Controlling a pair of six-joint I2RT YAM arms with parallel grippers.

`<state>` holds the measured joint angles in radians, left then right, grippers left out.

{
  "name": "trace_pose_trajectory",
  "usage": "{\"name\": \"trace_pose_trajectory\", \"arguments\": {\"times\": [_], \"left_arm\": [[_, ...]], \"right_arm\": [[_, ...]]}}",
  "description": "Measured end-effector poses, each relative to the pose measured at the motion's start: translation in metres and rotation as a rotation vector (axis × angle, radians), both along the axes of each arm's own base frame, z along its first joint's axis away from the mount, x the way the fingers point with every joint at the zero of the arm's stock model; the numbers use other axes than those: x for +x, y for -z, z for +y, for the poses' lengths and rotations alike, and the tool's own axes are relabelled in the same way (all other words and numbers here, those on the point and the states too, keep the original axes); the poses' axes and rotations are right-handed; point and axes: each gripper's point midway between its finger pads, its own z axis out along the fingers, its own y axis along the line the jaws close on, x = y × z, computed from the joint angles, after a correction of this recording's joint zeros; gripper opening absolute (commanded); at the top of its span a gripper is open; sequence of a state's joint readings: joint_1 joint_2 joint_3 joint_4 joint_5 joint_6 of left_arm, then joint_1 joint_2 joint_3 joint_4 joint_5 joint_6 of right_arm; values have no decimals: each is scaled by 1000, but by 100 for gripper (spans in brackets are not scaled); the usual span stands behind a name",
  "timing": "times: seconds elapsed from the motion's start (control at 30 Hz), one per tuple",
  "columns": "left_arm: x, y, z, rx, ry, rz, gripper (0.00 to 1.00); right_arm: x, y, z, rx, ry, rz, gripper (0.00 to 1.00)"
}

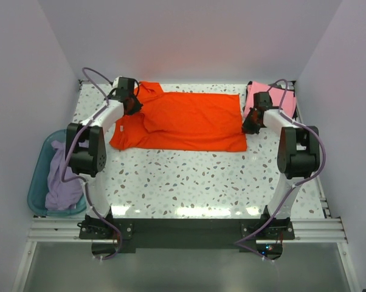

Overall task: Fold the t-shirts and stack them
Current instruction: Fold the tshirt

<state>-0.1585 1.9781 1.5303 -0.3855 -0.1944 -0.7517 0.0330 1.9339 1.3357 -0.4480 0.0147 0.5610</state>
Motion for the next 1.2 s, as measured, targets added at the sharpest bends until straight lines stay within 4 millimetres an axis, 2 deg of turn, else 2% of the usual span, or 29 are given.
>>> {"name": "trace_pose_trajectory", "arguments": {"times": [0.03,0.07,0.1,0.2,0.27,0.33,0.4,0.47,0.57,0.67,0.77,0.83,0.93,1.03,1.2], "left_arm": [[4,0,-1,0,13,-5,28],[6,-1,-2,-2,22,-11,38],[9,-2,-3,-7,28,-19,56],[12,-7,0,-22,23,-38,71],[13,-12,8,-22,4,-46,74],[10,-23,17,-16,-27,-59,70],[-1,-36,27,-11,-75,-74,55],[-20,-46,34,-9,-122,-78,39],[-42,-47,34,-6,-147,-73,31],[-51,-28,23,-9,-138,-27,27],[-53,6,9,-8,-111,45,20],[-56,31,0,-13,-94,101,16],[-60,61,-7,-18,-73,168,15],[-62,76,-10,-25,-62,199,15],[-46,70,-20,-56,-41,156,15]], "right_arm": [[1,0,0,2,-2,-1,25],[3,-1,0,4,-3,-4,40],[3,-1,0,6,-1,-5,45],[6,-4,0,3,-6,-14,59],[8,-7,-1,1,-10,-22,59],[8,-11,0,0,-12,-29,58],[7,-19,1,1,-16,-48,56],[0,-32,6,-3,-29,-72,51],[-4,-52,23,-22,-72,-116,46],[-7,-60,55,-20,-146,-144,46],[-15,-58,84,-16,-216,-138,46],[-20,-57,96,-15,-246,-136,45],[-23,-55,103,-17,-264,-131,45],[-25,-53,103,-19,-267,-127,45],[-29,-47,102,-23,-266,-114,45]]}}
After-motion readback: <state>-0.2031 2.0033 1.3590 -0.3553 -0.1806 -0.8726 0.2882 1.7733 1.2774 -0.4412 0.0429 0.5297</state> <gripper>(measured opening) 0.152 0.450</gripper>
